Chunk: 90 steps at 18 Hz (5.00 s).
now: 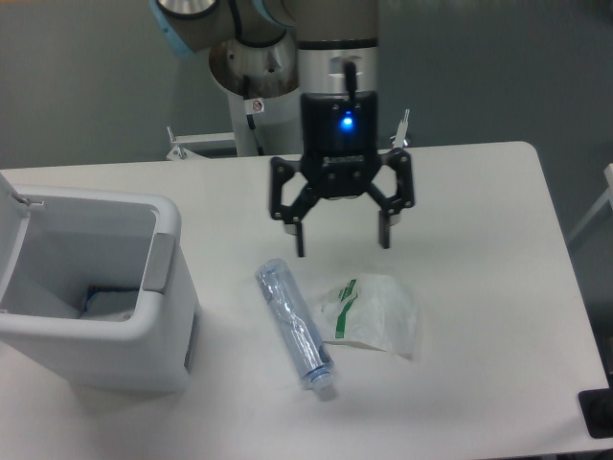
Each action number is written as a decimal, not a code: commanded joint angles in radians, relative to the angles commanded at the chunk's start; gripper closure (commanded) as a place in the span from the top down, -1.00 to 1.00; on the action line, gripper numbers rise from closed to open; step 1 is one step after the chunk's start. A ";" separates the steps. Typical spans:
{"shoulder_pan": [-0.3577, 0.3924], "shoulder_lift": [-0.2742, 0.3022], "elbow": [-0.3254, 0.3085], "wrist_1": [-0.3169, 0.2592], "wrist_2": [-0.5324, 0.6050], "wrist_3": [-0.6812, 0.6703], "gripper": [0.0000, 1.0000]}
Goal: Place the trash in the trash can
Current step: 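Lower the open gripper over the clear plastic water bottle, then close the gripper on the bottle's cap end, then lift the bottle and carry it over the white trash bin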
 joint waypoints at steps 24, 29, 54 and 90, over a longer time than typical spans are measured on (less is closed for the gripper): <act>-0.132 -0.419 -0.041 0.002 0.202 -0.075 1.00; -0.161 -0.437 -0.040 0.002 0.183 -0.081 1.00; -0.179 -0.494 -0.041 0.002 0.192 -0.104 0.34; -0.277 -0.015 0.244 0.034 -0.163 -0.215 0.30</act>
